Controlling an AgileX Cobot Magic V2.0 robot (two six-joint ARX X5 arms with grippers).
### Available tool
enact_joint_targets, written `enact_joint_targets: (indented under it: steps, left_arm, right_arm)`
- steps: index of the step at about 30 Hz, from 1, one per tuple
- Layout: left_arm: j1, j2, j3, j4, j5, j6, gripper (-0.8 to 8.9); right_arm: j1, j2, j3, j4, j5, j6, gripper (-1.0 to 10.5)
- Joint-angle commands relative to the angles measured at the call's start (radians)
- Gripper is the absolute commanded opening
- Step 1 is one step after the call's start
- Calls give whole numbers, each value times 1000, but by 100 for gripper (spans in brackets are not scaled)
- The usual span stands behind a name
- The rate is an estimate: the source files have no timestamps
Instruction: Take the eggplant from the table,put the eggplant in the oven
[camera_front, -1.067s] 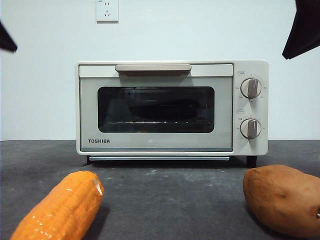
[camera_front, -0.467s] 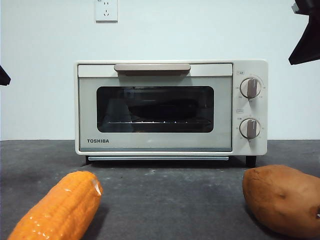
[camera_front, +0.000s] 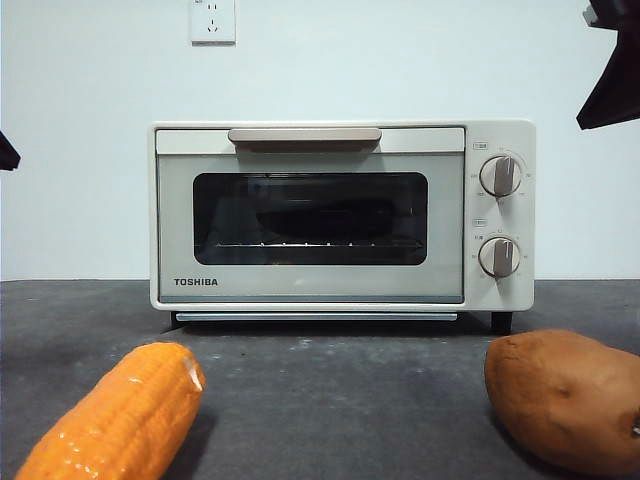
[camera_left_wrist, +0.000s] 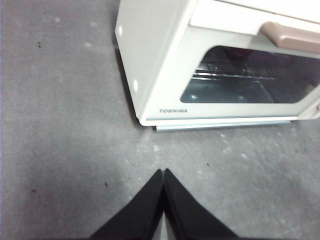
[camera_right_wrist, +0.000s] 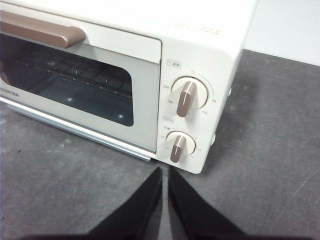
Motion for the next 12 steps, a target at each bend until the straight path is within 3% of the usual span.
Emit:
enact_joint_targets:
  steps: [1,6,12]
  left_arm:
    - [-3,-108,7,-2,-6,61,6]
    - [16,-316,-13,-7,-18,173,6]
    - [82,-483,-115,-6,-139,190,6]
  right_arm:
    - [4,3,8,12,4,10,4]
    - [4,3,8,13,4,10,4]
    - [4,3,8,13,4,10,4]
